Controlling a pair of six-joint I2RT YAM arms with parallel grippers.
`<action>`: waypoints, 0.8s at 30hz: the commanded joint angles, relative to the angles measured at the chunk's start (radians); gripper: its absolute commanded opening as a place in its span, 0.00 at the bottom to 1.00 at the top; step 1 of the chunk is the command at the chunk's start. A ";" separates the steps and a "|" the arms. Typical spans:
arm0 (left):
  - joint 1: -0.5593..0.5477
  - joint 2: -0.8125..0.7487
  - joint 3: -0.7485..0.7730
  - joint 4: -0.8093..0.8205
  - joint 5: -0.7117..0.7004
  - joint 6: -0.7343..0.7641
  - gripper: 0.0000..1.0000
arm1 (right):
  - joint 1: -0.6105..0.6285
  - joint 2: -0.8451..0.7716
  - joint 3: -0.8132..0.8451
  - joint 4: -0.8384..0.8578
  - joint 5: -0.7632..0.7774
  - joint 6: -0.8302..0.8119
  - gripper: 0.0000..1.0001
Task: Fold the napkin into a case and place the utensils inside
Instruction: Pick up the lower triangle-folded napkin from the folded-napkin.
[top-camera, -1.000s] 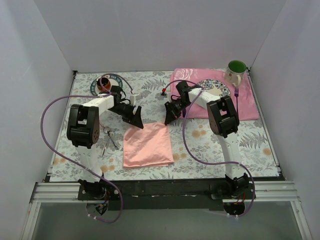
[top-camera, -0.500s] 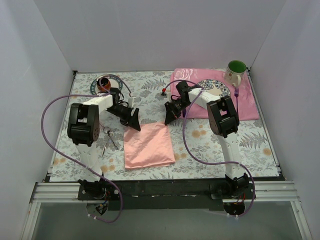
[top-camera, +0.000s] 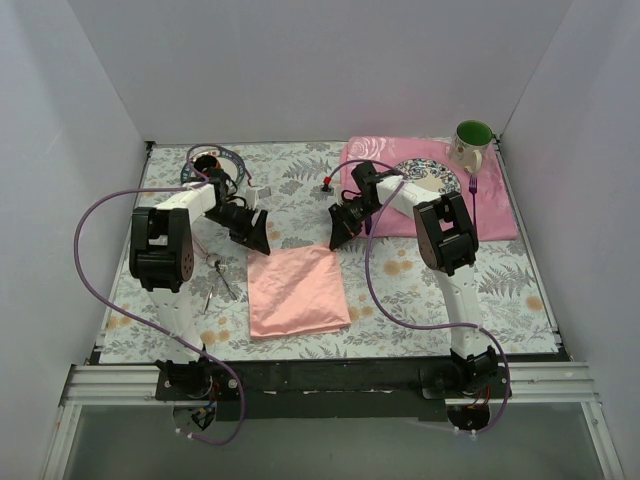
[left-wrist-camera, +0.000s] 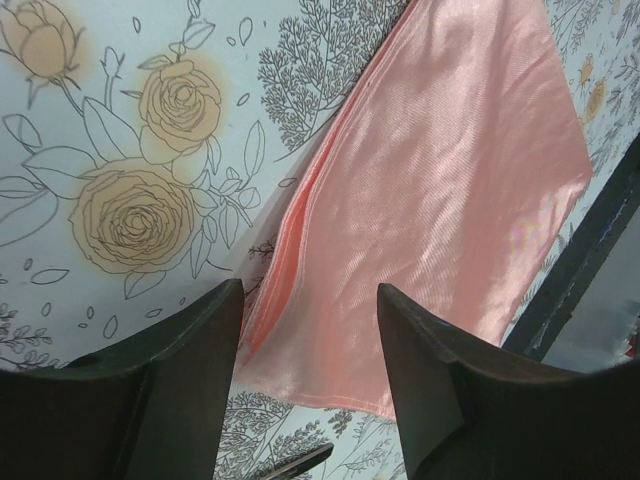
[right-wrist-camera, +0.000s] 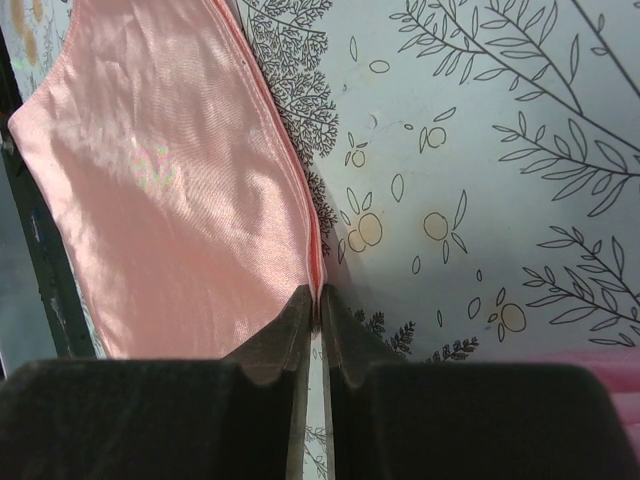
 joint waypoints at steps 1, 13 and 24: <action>0.011 -0.034 0.051 0.003 -0.004 0.029 0.53 | 0.004 -0.016 0.047 -0.046 0.052 -0.033 0.16; 0.031 -0.018 0.031 0.015 -0.039 0.029 0.57 | 0.004 -0.005 0.067 -0.064 0.052 -0.036 0.22; 0.023 0.133 0.154 -0.159 0.028 0.253 0.68 | 0.004 0.001 0.056 -0.060 0.046 -0.044 0.22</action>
